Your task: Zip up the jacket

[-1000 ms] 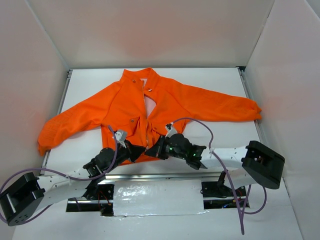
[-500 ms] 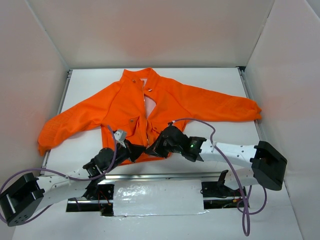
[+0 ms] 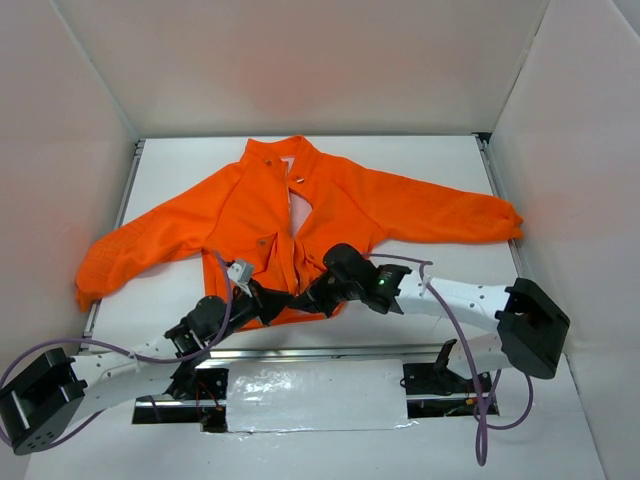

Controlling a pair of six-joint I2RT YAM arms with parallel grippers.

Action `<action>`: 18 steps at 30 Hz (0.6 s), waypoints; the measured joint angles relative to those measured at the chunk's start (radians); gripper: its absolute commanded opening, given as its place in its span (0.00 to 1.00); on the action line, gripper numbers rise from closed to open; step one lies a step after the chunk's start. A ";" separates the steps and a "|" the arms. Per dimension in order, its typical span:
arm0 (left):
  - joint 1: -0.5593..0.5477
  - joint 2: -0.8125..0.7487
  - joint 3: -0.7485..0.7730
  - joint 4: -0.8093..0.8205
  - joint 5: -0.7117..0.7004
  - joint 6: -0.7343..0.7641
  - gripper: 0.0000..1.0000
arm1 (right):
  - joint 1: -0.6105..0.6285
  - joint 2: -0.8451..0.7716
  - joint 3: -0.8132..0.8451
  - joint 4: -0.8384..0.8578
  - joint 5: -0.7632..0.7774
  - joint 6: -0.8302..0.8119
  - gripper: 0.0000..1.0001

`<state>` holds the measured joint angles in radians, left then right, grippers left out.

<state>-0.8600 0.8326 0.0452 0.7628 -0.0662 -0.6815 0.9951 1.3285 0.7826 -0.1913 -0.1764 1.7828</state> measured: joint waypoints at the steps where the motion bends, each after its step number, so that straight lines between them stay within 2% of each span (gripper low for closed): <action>1: 0.000 0.000 0.000 0.000 0.003 0.000 0.00 | -0.008 0.010 -0.004 0.014 -0.025 0.024 0.00; 10: 0.000 0.000 0.000 0.002 0.029 0.001 0.00 | -0.062 0.027 -0.010 0.019 -0.112 0.166 0.00; 18: -0.009 -0.050 0.000 0.018 0.039 0.000 0.00 | -0.148 0.005 -0.011 -0.017 -0.156 0.193 0.00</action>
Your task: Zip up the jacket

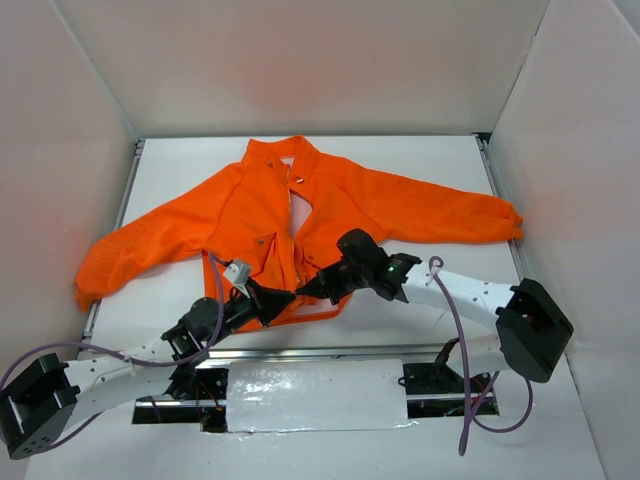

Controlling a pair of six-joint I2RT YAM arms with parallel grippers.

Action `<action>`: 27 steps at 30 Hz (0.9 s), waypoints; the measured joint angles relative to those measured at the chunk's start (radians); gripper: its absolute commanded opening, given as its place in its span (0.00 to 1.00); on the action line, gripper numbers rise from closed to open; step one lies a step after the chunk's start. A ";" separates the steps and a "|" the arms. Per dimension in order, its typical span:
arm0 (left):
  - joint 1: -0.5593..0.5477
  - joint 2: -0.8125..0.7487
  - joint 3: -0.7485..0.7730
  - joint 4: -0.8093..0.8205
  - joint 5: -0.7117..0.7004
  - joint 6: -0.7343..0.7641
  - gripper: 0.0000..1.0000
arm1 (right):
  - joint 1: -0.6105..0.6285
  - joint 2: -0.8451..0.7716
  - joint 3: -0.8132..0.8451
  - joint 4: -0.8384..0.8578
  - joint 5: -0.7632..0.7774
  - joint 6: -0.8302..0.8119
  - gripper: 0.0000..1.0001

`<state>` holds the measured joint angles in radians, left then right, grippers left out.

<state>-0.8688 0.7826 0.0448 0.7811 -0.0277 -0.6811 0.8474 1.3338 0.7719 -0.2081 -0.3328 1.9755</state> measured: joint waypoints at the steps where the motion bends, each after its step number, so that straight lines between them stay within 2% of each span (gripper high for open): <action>1: -0.004 -0.005 0.000 0.000 -0.002 0.000 0.00 | -0.011 0.001 0.002 -0.005 -0.019 0.002 0.00; 8: -0.037 -0.014 0.000 -0.008 -0.032 0.000 0.00 | -0.040 0.056 0.096 -0.062 -0.071 0.002 0.00; 19: -0.093 0.021 0.000 -0.011 -0.067 -0.001 0.00 | -0.062 0.065 0.147 -0.097 -0.043 0.006 0.00; 22: -0.110 0.010 0.000 -0.015 -0.093 -0.004 0.00 | -0.071 0.115 0.227 -0.134 -0.035 -0.003 0.00; 27: -0.142 -0.034 0.000 -0.043 -0.176 -0.016 0.00 | -0.078 0.323 0.495 -0.262 -0.027 -0.068 0.00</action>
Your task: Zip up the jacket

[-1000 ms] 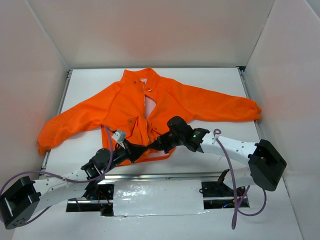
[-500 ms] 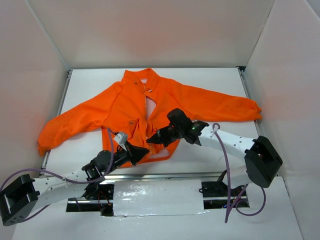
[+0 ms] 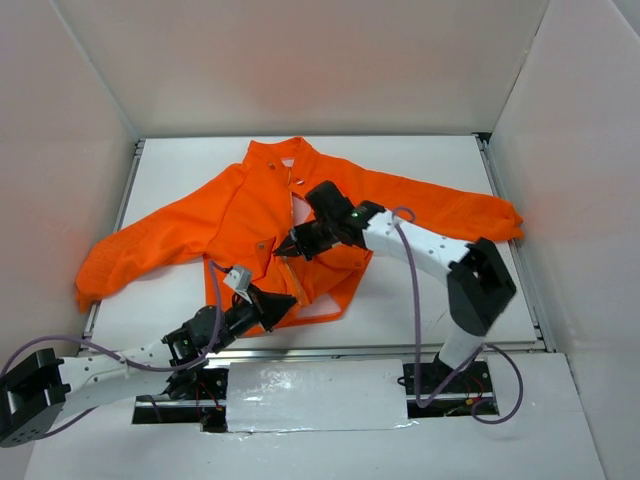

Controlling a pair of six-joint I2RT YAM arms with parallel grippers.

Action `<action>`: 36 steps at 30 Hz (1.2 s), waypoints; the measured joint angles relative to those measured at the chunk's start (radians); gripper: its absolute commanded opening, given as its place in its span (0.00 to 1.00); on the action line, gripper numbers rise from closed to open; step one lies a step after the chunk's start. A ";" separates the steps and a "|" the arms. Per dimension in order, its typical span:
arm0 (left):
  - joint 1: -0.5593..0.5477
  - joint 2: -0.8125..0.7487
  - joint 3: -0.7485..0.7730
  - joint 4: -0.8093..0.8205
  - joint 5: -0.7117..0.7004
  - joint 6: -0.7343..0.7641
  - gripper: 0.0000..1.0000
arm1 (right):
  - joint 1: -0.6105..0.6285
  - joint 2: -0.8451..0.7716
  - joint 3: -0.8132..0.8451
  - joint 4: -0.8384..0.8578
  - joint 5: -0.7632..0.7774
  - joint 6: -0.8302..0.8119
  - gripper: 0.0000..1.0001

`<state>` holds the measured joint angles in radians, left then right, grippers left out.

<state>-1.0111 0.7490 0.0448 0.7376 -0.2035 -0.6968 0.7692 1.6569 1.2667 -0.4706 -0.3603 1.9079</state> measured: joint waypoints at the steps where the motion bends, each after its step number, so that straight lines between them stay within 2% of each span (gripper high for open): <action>1: -0.008 -0.010 0.000 -0.008 -0.024 -0.010 0.00 | -0.002 0.051 0.065 -0.035 -0.005 -0.017 0.00; 6: -0.046 -0.087 0.000 -0.084 -0.171 -0.045 0.00 | -0.014 0.295 0.367 -0.206 -0.043 -0.119 0.00; 11: -0.081 -0.166 0.000 -0.170 -0.290 -0.067 0.00 | -0.072 0.689 0.995 -0.415 -0.077 -0.246 0.00; 13: -0.094 -0.176 0.000 -0.185 -0.283 -0.075 0.00 | -0.106 0.772 1.100 -0.381 -0.069 -0.260 0.00; 21: -0.169 -0.098 0.000 -0.187 -0.256 -0.105 0.00 | -0.256 0.798 1.050 -0.209 -0.049 -0.296 0.00; 25: -0.256 -0.019 0.000 -0.168 -0.272 -0.127 0.00 | -0.284 0.801 1.062 -0.100 -0.058 -0.349 0.00; 31: -0.439 0.121 0.000 -0.109 -0.389 -0.182 0.00 | -0.285 0.795 1.064 0.008 -0.090 -0.468 0.00; 36: -0.549 0.306 0.001 -0.028 -0.481 -0.241 0.00 | -0.285 0.735 1.029 0.033 -0.102 -0.578 0.00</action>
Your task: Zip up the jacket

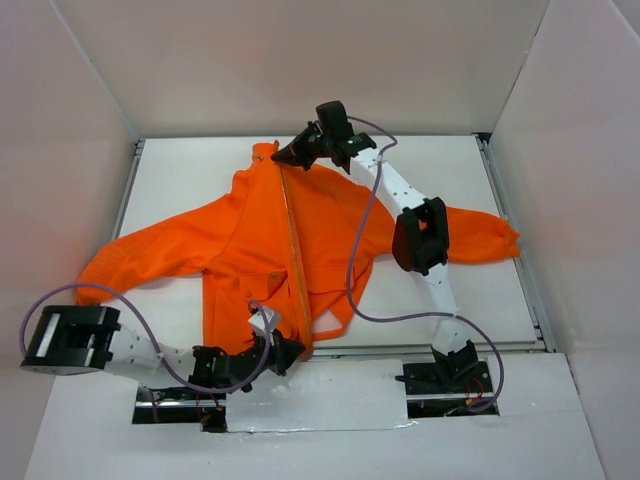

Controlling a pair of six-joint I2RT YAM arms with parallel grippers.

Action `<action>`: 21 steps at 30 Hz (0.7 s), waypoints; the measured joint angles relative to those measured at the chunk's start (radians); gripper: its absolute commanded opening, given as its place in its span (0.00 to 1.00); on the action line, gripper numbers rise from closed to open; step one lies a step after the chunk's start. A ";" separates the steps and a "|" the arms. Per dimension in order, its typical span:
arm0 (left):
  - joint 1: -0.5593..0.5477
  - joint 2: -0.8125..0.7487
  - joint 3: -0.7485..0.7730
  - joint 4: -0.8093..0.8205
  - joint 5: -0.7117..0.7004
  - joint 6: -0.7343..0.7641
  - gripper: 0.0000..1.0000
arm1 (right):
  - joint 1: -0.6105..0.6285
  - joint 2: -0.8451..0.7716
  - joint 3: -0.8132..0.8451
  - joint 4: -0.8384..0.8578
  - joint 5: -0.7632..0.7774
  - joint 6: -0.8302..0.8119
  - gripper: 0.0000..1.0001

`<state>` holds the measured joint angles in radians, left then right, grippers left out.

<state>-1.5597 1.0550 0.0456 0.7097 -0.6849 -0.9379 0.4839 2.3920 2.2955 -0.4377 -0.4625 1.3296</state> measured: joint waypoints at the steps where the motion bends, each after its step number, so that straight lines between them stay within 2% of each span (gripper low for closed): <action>1: -0.008 0.046 0.000 0.009 -0.013 -0.011 0.00 | 0.000 -0.017 0.001 -0.002 -0.005 -0.022 0.00; 6: -0.017 0.159 0.041 -0.006 -0.044 -0.041 0.00 | 0.000 -0.106 0.014 -0.010 -0.036 -0.099 0.00; 15: -0.031 0.140 0.061 -0.096 -0.064 -0.196 0.00 | -0.017 -0.271 0.041 -0.015 -0.042 -0.155 0.00; 21: -0.031 0.165 0.108 -0.197 -0.105 -0.282 0.00 | -0.026 -0.286 0.055 -0.027 -0.092 -0.156 0.00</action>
<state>-1.5902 1.2198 0.1539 0.5125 -0.7902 -1.2201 0.4580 2.1063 2.3508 -0.4644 -0.5541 1.1740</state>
